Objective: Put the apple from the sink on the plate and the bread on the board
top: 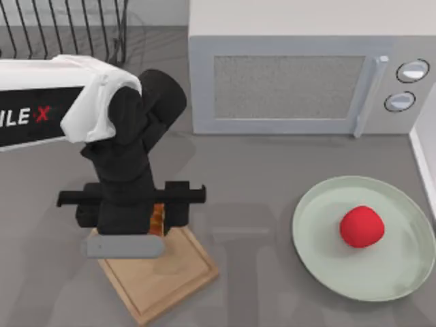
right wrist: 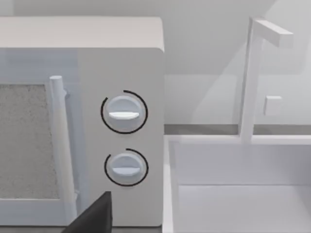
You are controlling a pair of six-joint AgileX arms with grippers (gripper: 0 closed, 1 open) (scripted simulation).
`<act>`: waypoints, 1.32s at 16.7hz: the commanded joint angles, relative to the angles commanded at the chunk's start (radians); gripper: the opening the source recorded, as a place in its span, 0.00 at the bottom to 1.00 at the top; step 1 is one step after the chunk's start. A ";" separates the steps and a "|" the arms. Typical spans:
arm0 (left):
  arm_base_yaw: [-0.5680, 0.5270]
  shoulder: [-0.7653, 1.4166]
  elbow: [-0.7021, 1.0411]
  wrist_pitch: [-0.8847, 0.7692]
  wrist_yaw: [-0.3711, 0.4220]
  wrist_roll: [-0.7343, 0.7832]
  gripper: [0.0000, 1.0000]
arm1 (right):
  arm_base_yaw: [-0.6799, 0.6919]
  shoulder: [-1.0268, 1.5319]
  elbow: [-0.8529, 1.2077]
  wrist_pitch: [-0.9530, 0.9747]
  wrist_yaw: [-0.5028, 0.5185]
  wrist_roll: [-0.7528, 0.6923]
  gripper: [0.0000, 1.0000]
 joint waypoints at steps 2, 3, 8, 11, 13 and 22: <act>0.000 0.013 -0.013 0.014 -0.001 0.000 0.00 | 0.000 0.000 0.000 0.000 0.000 0.000 1.00; 0.000 0.020 -0.021 0.017 -0.001 0.000 0.00 | 0.000 0.000 0.000 0.000 0.000 0.000 1.00; 0.000 0.022 -0.023 0.018 -0.001 0.000 0.08 | 0.000 0.000 0.000 0.000 0.000 0.000 1.00; 0.000 0.022 -0.023 0.018 -0.001 0.000 0.30 | 0.000 0.000 0.000 0.000 0.000 0.000 1.00; 0.000 0.022 -0.023 0.018 -0.001 0.000 0.45 | 0.000 0.000 0.000 0.000 0.000 0.000 1.00; 0.000 0.022 -0.023 0.018 -0.001 0.000 1.00 | 0.000 0.000 0.000 0.000 0.000 0.000 1.00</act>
